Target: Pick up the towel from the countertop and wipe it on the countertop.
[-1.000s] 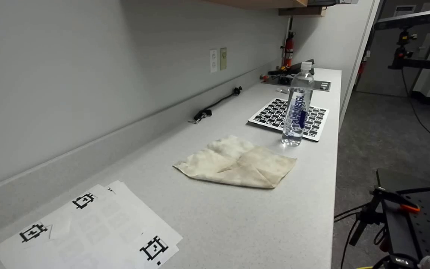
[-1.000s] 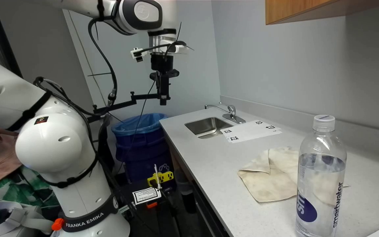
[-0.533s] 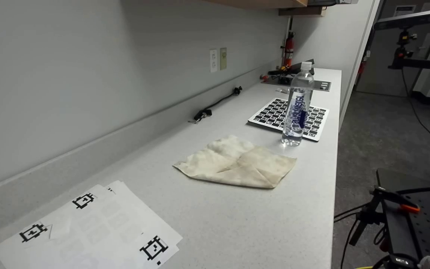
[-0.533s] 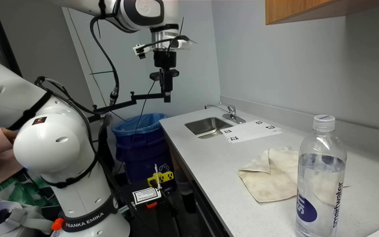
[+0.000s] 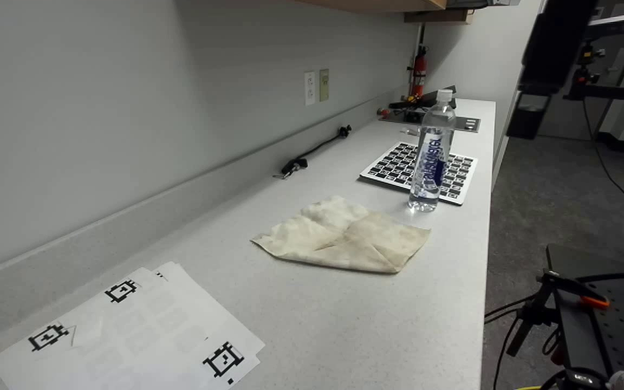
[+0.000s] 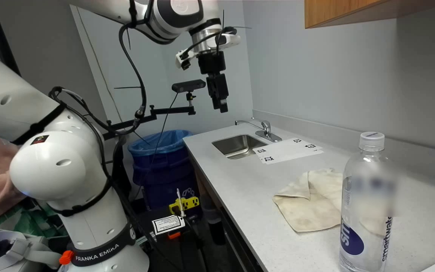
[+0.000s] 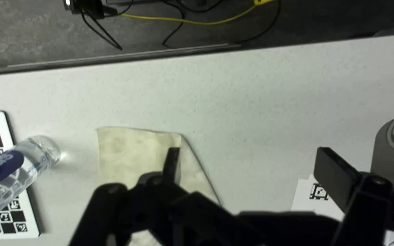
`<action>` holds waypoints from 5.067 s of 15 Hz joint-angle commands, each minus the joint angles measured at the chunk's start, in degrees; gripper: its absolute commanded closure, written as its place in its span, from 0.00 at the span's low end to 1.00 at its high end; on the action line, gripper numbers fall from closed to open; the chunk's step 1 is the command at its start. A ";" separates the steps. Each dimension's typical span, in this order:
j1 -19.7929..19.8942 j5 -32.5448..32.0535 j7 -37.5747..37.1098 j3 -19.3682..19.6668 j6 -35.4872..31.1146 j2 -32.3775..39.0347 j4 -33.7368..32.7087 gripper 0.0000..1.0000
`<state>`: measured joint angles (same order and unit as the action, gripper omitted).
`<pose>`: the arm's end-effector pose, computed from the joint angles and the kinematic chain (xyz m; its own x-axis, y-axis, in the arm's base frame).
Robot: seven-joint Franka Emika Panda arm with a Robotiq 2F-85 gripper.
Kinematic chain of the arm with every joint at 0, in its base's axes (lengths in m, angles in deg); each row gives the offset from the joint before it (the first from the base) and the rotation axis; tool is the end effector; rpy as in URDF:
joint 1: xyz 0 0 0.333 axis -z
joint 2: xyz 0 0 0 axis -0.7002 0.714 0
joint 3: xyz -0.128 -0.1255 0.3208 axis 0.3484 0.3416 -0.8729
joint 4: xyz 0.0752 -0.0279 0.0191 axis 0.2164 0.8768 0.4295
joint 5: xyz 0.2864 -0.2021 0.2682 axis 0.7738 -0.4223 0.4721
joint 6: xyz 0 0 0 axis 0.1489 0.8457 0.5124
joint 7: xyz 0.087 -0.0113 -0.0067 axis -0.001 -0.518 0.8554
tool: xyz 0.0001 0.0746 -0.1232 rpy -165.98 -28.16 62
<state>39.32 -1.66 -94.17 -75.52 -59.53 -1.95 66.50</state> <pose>0.3876 0.1470 0.4820 0.9959 -0.0786 0.0453 -0.0802 -0.9962 0.0330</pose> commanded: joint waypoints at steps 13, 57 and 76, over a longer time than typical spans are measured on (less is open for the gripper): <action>4.62 -12.21 -0.47 5.12 -14.50 18.31 -6.07 0.00; 5.61 -8.29 9.16 15.15 -21.82 64.67 -32.87 0.00; 4.60 -8.11 8.68 15.65 -23.29 61.43 -31.58 1.00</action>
<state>44.85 -10.33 -86.58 -60.65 -82.69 61.88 33.40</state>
